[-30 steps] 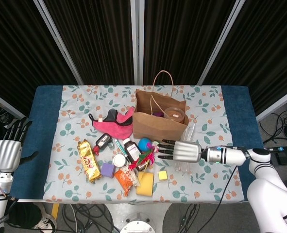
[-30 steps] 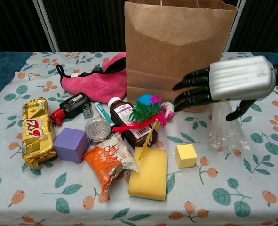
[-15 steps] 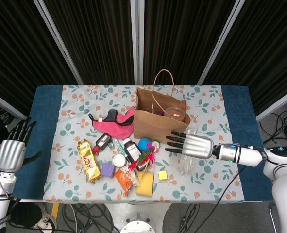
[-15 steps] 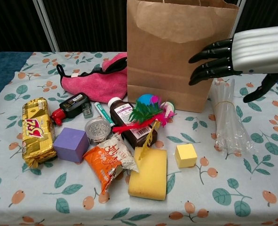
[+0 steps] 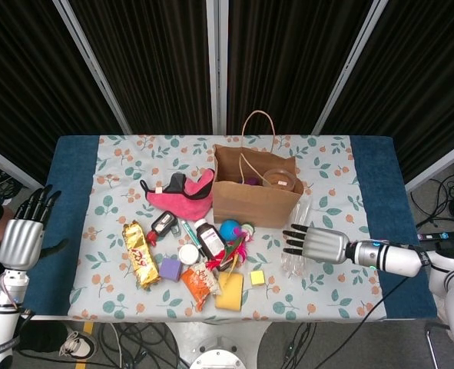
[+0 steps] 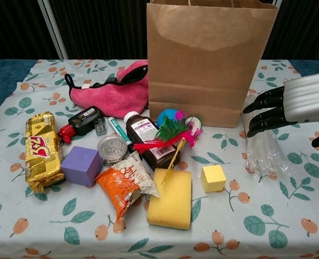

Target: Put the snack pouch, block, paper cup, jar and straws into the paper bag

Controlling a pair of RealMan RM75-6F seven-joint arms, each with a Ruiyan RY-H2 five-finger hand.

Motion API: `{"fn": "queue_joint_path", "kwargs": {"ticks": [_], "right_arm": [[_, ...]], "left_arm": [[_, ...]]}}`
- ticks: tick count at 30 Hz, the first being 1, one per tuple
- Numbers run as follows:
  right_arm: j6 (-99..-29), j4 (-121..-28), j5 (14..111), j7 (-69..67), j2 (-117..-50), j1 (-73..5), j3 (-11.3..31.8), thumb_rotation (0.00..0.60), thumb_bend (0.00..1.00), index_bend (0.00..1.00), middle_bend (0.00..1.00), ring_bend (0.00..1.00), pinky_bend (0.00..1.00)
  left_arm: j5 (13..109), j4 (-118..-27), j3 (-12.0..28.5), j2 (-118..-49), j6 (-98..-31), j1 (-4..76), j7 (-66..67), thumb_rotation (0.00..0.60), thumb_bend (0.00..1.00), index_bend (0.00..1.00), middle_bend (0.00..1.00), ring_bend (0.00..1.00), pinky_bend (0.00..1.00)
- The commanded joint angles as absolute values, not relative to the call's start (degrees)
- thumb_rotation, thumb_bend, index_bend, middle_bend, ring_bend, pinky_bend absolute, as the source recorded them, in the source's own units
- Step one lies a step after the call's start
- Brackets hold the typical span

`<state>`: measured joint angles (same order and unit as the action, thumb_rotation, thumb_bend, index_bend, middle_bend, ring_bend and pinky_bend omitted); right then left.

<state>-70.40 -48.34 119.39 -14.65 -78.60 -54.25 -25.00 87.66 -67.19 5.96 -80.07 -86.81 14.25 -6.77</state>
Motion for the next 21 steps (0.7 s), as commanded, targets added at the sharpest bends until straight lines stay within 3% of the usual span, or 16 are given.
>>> {"fn": "queue_joint_path", "kwargs": {"ticks": [1, 6, 10, 13, 16, 21], "right_arm": [[-69.7, -45.1, 119.5, -14.8, -81.7, -53.8, -24.0, 0.600, 0.00, 0.14, 0.17, 0.00, 0.12], [-69.8, -40.4, 119.6, -16.0, -85.8, -52.9, -23.6, 0.600, 0.00, 0.14, 0.16, 0.00, 0.11], [-70.2, -37.2, 119.7, -17.3, -88.0, -52.1, -23.8, 0.600, 0.00, 0.21, 0.20, 0.00, 0.11], [-71.3, -35.8, 119.5, -17.7, -89.1, -51.5, -23.4, 0.600, 0.00, 0.34, 0.30, 0.02, 0.10], [-72.6, -34.5, 119.3, -17.7, -90.0, -50.9, -23.1, 0.600, 0.01, 0.50, 0.42, 0.10, 0.11], [-75.4, -33.3, 119.3, -17.6, -90.9, -50.1, -22.6, 0.600, 0.06, 0.68, 0.54, 0.20, 0.17]], "left_arm": [[87.6, -66.7, 6.0, -80.2, -87.0, 14.2, -7.0, 0.600, 0.03, 0.12, 0.13, 0.08, 0.21], [87.2, -65.5, 6.2, -80.3, -87.1, 14.1, -7.8, 0.600, 0.03, 0.12, 0.14, 0.08, 0.21], [87.0, -64.9, 6.4, -80.4, -86.8, 14.4, -8.6, 0.600, 0.03, 0.12, 0.14, 0.08, 0.21], [87.0, -64.7, 6.3, -80.6, -86.6, 14.4, -8.9, 0.600, 0.03, 0.12, 0.14, 0.08, 0.21], [87.0, -64.5, 6.1, -80.6, -86.6, 14.3, -9.2, 0.600, 0.03, 0.12, 0.14, 0.08, 0.21], [87.1, -64.9, 5.9, -80.2, -87.1, 13.9, -9.3, 0.600, 0.03, 0.12, 0.14, 0.08, 0.21]]}}
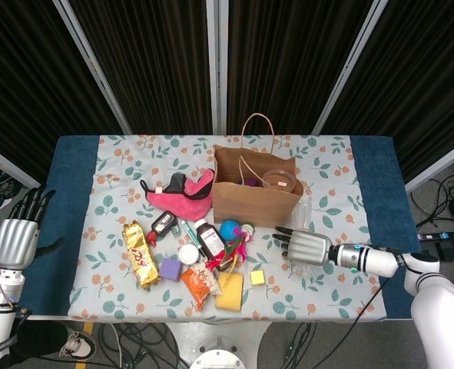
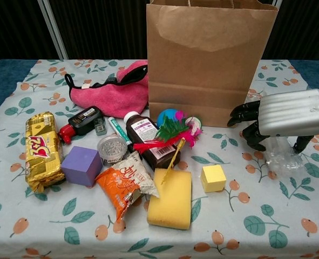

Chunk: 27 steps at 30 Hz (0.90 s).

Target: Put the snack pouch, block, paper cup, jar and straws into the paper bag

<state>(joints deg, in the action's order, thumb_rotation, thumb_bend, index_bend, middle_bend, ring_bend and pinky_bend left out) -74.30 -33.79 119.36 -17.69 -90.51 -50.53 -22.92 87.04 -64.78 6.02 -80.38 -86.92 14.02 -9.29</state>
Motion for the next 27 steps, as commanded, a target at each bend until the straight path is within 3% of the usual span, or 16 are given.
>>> {"fn": "queue_joint_path", "kwargs": {"ticks": [1, 5, 11, 22, 27], "right_arm": [[-76.1, -33.2, 119.1, -17.5, -90.9, -49.9, -22.4, 0.600, 0.07, 0.72, 0.56, 0.23, 0.18], [-78.1, -33.9, 118.5, -17.0, -90.4, -49.4, -21.4, 0.600, 0.10, 0.80, 0.63, 0.29, 0.22], [-81.9, -41.3, 117.4, -13.5, -85.8, -49.0, -19.7, 0.600, 0.10, 0.83, 0.65, 0.31, 0.25], [-85.3, -80.1, 120.1, 10.7, -65.4, -49.0, -15.8, 0.600, 0.10, 0.86, 0.67, 0.34, 0.27], [-85.6, -92.9, 121.2, 18.8, -57.9, -48.8, -12.3, 0.600, 0.10, 0.86, 0.67, 0.34, 0.27]], "left_arm": [[87.1, -65.1, 5.9, -80.1, -87.2, 13.8, -9.3, 0.600, 0.03, 0.12, 0.14, 0.08, 0.21], [87.2, -66.0, 5.9, -79.6, -87.7, 13.6, -9.5, 0.600, 0.03, 0.12, 0.14, 0.08, 0.21], [88.0, -67.9, 5.9, -78.5, -89.1, 13.1, -9.8, 0.600, 0.03, 0.12, 0.13, 0.08, 0.21], [90.0, -71.0, 5.1, -76.4, -91.5, 12.2, -11.9, 0.600, 0.03, 0.12, 0.13, 0.08, 0.21], [90.9, -71.0, 4.2, -75.9, -91.9, 11.6, -13.2, 0.600, 0.03, 0.12, 0.14, 0.08, 0.21]]}}
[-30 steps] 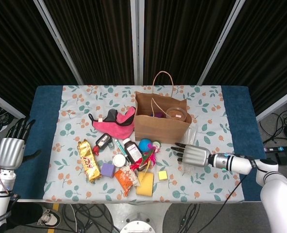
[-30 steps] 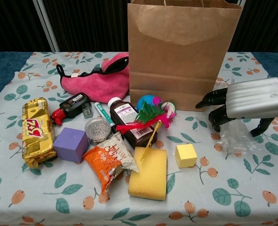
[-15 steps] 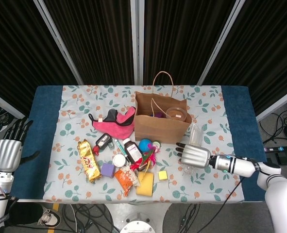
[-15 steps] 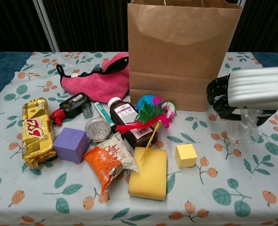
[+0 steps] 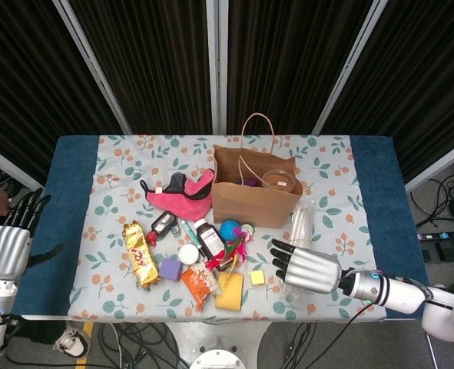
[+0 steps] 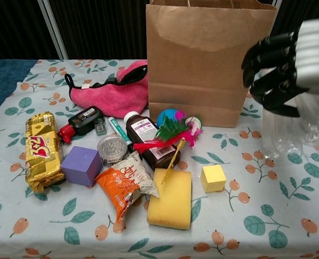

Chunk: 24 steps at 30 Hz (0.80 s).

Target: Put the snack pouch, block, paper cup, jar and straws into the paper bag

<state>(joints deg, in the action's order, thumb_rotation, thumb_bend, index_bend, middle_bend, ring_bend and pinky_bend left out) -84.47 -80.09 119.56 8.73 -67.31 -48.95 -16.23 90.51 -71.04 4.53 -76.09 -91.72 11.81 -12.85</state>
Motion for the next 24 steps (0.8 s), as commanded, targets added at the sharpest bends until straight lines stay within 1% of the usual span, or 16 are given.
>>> {"fn": "queue_joint_path", "kwargs": {"ticks": [1, 4, 6, 10, 13, 17, 22, 24], "right_arm": [[-85.7, -95.5, 121.1, 20.0, -56.5, -48.7, -11.1, 0.600, 0.10, 0.86, 0.67, 0.34, 0.27], [-85.7, -100.7, 120.2, 21.9, -53.9, -48.6, -8.0, 0.600, 0.10, 0.86, 0.67, 0.34, 0.27], [-85.4, -102.5, 119.0, 22.3, -52.9, -48.6, -5.9, 0.600, 0.10, 0.86, 0.67, 0.34, 0.27], [-83.7, -103.7, 114.6, 21.2, -52.5, -49.4, -1.2, 0.600, 0.10, 0.87, 0.67, 0.34, 0.27], [-82.0, -103.3, 110.8, 19.3, -54.1, -50.0, 2.0, 0.600, 0.10, 0.87, 0.67, 0.34, 0.27], [-80.3, -102.8, 103.5, 14.6, -60.2, -50.0, 5.5, 0.600, 0.10, 0.87, 0.67, 0.34, 0.27], [-83.5, -101.7, 94.3, 8.0, -71.5, -48.8, 11.0, 0.600, 0.11, 0.87, 0.67, 0.34, 0.27], [-84.7, -101.9, 91.0, 5.7, -74.7, -48.3, 13.0, 0.600, 0.12, 0.87, 0.68, 0.34, 0.27]], "left_arm": [[91.2, -70.9, 4.0, -75.8, -92.1, 11.5, -13.5, 0.600, 0.03, 0.12, 0.14, 0.08, 0.21], [91.6, -70.9, 3.7, -75.7, -92.3, 11.3, -14.1, 0.600, 0.03, 0.12, 0.13, 0.08, 0.21], [91.9, -71.0, 3.6, -75.6, -92.4, 11.4, -14.3, 0.600, 0.03, 0.12, 0.13, 0.08, 0.21], [92.2, -71.0, 3.5, -75.5, -92.6, 11.3, -14.5, 0.600, 0.03, 0.12, 0.14, 0.08, 0.21], [92.2, -71.0, 3.5, -75.4, -92.7, 11.3, -14.6, 0.600, 0.03, 0.12, 0.14, 0.08, 0.21], [92.2, -70.9, 3.7, -75.3, -92.6, 11.4, -15.0, 0.600, 0.03, 0.12, 0.14, 0.08, 0.21], [92.2, -70.8, 3.9, -74.9, -92.4, 11.6, -15.3, 0.600, 0.03, 0.12, 0.14, 0.08, 0.21], [92.2, -70.8, 3.9, -74.6, -92.4, 11.6, -15.5, 0.600, 0.03, 0.12, 0.14, 0.08, 0.21]]}}
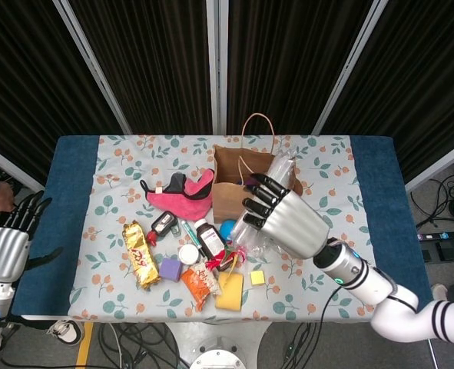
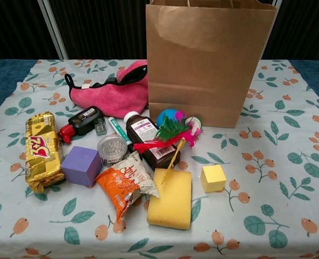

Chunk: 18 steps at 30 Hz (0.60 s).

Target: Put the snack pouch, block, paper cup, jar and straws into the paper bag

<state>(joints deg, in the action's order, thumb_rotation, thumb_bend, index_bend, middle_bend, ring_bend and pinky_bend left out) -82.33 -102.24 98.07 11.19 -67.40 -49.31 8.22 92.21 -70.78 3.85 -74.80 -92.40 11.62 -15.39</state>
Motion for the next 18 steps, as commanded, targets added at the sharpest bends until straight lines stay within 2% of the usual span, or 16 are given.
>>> {"fn": "queue_joint_path", "kwargs": {"ticks": [1, 8, 18], "right_arm": [[-85.2, -102.3, 89.0, 4.4, -76.3, -48.0, 14.2, 0.600, 0.12, 0.87, 0.68, 0.34, 0.27], [-87.5, -104.8, 80.0, -1.7, -80.2, -45.8, 20.5, 0.600, 0.12, 0.87, 0.68, 0.34, 0.27], [-88.7, -109.2, 70.0, -8.6, -82.6, -40.1, 23.7, 0.600, 0.12, 0.87, 0.68, 0.34, 0.27]], "left_arm": [[92.2, -70.8, 3.9, -74.5, -92.4, 11.6, -15.6, 0.600, 0.03, 0.12, 0.14, 0.08, 0.21], [92.2, -70.6, 3.8, -74.3, -92.1, 11.6, -15.9, 0.600, 0.03, 0.12, 0.14, 0.08, 0.21], [92.3, -70.7, 4.2, -75.0, -91.9, 12.3, -15.8, 0.600, 0.03, 0.12, 0.14, 0.08, 0.21]]}}
